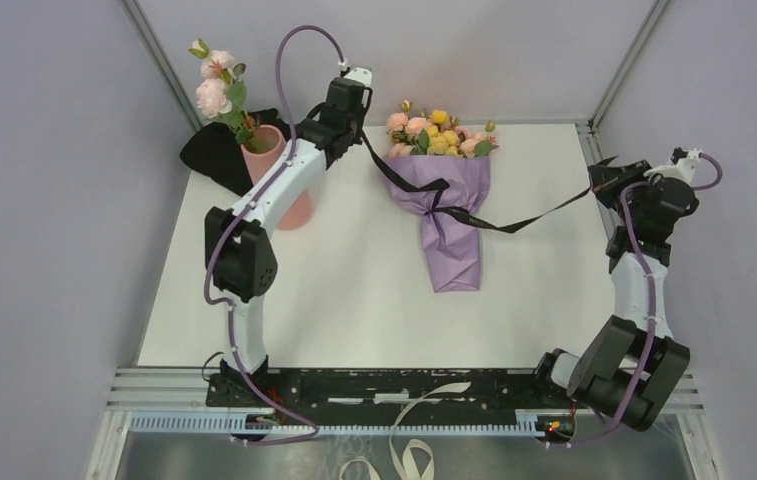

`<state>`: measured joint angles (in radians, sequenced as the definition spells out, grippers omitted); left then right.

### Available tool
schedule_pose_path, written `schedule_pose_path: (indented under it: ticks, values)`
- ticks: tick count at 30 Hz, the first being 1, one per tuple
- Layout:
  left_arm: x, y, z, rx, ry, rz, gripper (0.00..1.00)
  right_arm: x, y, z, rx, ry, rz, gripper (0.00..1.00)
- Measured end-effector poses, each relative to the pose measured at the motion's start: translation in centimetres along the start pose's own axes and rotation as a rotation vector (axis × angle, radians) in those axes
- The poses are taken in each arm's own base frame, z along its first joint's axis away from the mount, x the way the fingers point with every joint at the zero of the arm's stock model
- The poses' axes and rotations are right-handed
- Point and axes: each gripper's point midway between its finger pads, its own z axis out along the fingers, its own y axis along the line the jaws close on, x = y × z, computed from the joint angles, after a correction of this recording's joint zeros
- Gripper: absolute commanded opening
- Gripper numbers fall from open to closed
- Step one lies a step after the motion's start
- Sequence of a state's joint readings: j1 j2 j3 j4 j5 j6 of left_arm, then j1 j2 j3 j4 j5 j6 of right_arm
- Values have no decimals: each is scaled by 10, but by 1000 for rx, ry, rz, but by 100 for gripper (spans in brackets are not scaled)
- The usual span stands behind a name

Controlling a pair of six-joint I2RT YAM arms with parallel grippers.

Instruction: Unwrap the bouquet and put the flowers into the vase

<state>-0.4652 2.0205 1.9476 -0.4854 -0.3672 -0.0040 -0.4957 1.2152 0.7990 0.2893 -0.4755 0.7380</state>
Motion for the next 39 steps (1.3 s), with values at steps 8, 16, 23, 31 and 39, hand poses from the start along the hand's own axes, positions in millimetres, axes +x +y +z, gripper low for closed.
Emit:
schedule_pose_path:
  ticks: [8,16,23,31,39]
  values:
    - [-7,18,-16,-53,-1,-5,2,-10,-5,-16,24,-47,12,0]
    - [-57,36,-72,-40,-118,-73,2,-4,-17,-21,49,-52,42,0]
    - [-84,39,-120,-23,-195,-99,2,7,-24,-22,64,-34,60,0]
    - [-40,38,-122,-41,-103,-74,48,7,-32,-21,88,-39,40,52]
    - [-19,17,-120,10,-80,-80,61,30,-18,-9,95,48,-118,93]
